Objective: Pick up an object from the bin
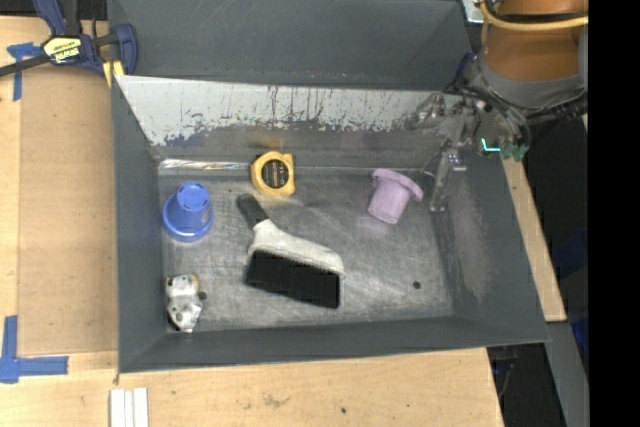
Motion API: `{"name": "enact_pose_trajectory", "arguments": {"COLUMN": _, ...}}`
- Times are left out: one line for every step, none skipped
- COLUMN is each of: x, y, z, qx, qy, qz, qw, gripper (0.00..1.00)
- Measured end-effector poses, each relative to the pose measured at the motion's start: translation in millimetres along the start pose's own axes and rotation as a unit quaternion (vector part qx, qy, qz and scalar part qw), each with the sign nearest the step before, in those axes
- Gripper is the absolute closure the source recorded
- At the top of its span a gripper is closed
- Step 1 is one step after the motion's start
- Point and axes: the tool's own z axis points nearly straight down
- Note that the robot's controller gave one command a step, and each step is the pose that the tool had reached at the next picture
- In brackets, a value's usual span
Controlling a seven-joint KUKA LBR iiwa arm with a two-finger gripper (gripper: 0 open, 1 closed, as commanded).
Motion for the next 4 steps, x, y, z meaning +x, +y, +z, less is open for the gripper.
{"name": "enact_pose_trajectory", "arguments": {"x": -0.8, "y": 0.3, "z": -3.3, "qx": 0.0, "qy": -0.0026, "qz": -0.001, "qw": 1.0, "gripper": 0.0}}
{"name": "enact_pose_trajectory", "arguments": {"x": 30.8, "y": -0.7, "z": 33.1, "qx": 0.001, "qy": -0.0062, "qz": -0.028, "qw": 0.9996, "gripper": 0.0}}
{"name": "enact_pose_trajectory", "arguments": {"x": 18.6, "y": 53.3, "z": 15.7, "qx": 0.0, "qy": -0.0032, "qz": 0.085, "qw": 0.9964, "gripper": 1.0}}
{"name": "enact_pose_trajectory", "arguments": {"x": 18.6, "y": 53.1, "z": 15.7, "qx": 0.0, "qy": -0.0032, "qz": 0.085, "qw": 0.9964, "gripper": 1.0}}
